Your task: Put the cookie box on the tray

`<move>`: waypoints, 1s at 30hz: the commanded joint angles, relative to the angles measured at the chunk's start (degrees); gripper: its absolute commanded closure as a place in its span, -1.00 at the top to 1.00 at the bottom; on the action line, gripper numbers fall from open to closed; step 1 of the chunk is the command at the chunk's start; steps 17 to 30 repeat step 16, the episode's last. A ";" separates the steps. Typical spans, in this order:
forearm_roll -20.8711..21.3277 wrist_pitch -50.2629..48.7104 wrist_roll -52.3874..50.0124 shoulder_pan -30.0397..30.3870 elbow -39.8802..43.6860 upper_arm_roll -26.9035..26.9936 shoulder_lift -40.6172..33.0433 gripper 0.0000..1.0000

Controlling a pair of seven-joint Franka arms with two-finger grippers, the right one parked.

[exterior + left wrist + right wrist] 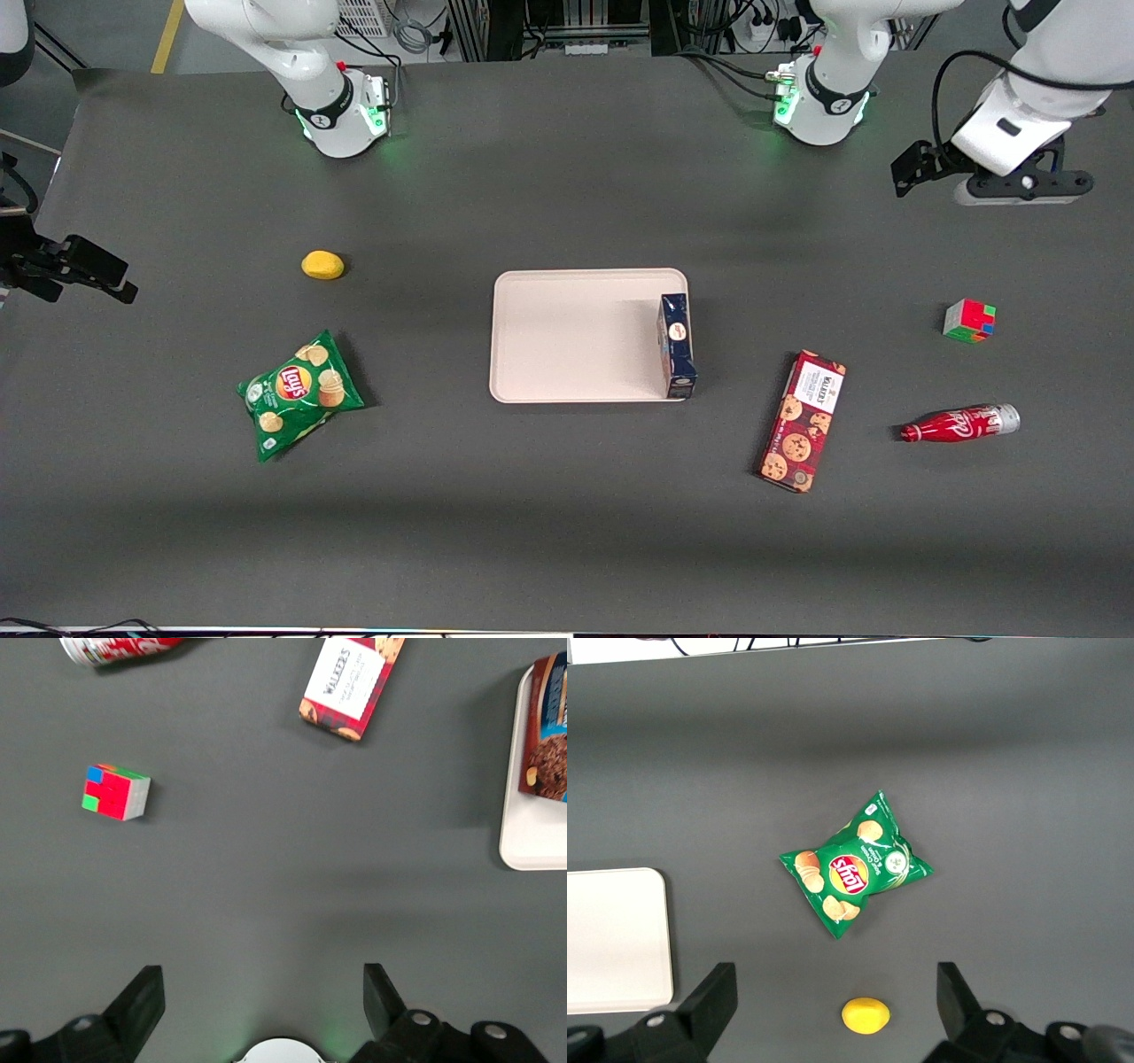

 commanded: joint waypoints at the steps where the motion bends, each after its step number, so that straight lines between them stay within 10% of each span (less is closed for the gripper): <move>1: -0.92 -3.35 1.34 -0.25 3.04 0.91 -1.13 1.00; 30: -1.89 -5.46 2.04 -0.77 6.82 1.70 -0.87 1.00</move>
